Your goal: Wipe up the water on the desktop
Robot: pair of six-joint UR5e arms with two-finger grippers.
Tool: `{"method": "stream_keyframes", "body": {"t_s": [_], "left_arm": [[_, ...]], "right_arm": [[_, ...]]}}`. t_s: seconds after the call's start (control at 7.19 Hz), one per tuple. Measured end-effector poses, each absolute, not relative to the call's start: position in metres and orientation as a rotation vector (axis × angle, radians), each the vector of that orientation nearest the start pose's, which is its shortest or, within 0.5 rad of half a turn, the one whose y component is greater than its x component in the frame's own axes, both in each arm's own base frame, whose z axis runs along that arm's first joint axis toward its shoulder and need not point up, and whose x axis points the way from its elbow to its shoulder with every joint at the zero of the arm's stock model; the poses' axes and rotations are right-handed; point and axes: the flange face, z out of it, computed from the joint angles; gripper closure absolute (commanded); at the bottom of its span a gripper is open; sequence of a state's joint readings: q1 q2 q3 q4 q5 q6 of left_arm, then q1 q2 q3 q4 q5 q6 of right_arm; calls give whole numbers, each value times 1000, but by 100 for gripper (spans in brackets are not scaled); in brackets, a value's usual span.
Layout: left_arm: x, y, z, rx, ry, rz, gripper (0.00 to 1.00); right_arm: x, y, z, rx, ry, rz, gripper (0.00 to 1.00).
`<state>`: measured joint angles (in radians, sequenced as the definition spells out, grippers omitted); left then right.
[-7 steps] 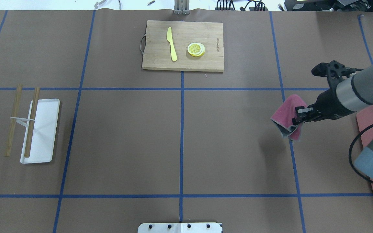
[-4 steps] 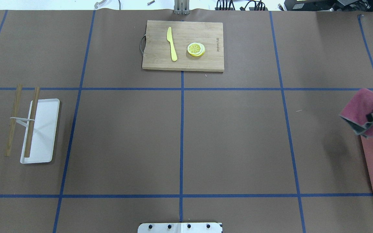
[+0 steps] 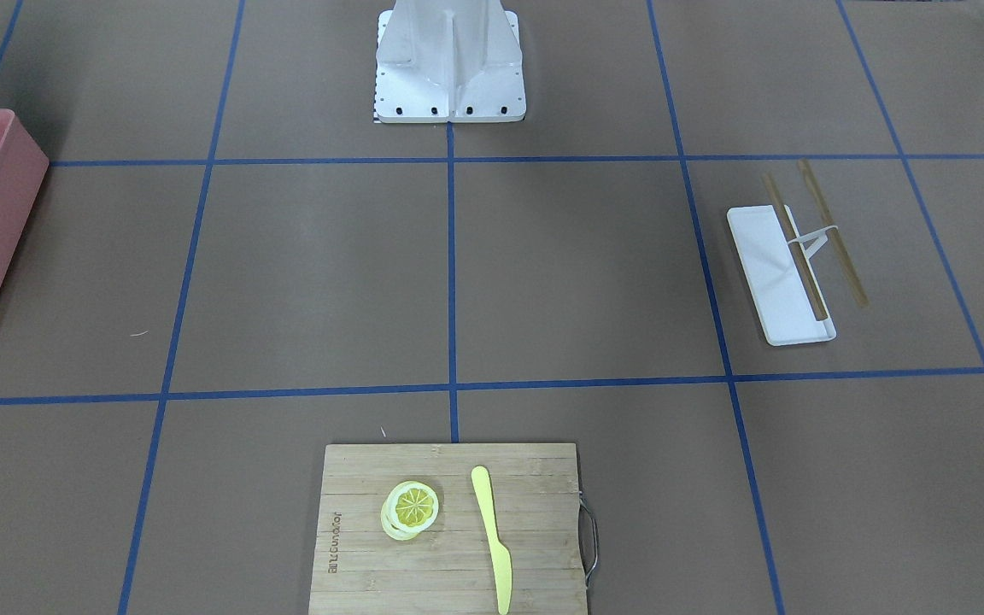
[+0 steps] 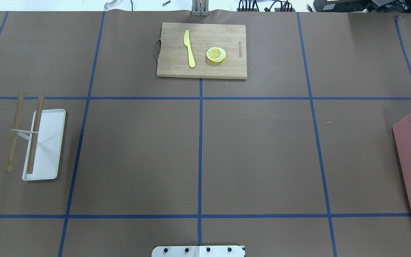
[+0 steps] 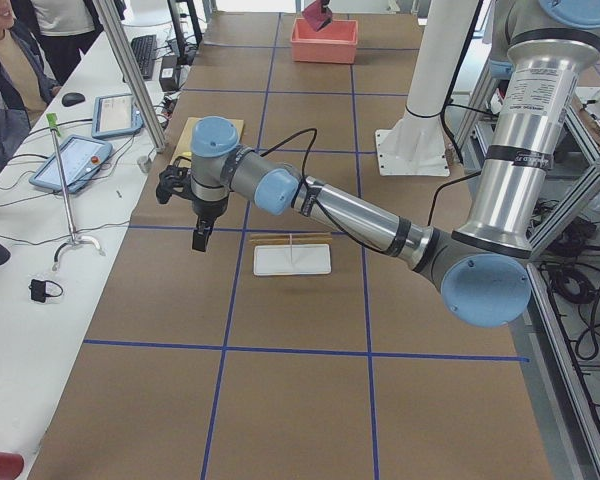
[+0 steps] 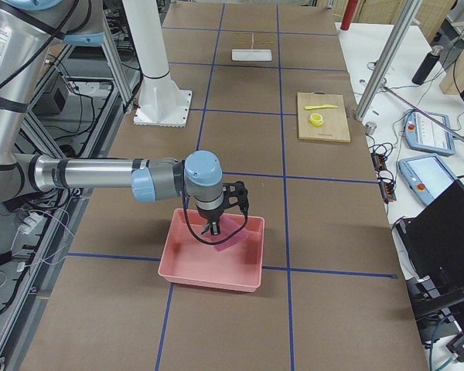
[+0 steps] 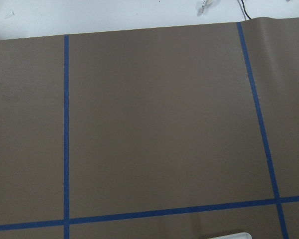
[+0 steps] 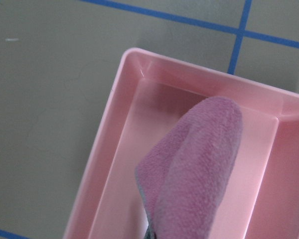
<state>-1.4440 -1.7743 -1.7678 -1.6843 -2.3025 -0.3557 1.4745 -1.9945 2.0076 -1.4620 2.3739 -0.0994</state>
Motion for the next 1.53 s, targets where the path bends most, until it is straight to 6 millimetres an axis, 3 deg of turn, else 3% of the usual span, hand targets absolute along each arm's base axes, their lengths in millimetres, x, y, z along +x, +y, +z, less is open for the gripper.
{"method": "stream_keyframes", "body": {"t_s": [0.28,0.7,0.97,1.25,1.53], "left_arm": [[5,-567,443,304,811,-26,3],[5,-559,456,279,814,-34,3],[1,-529,510,244,786,71,3],[-4,-477,570,163,827,133,2],[-14,-429,608,103,868,131,2]], "right_arm": [[34,-318,630,51,-805,-261,0],[34,-325,638,39,-803,-268,0],[31,-351,637,64,-803,-279,0],[28,-385,641,77,-800,-282,0],[30,-407,630,109,-798,-280,0]]}}
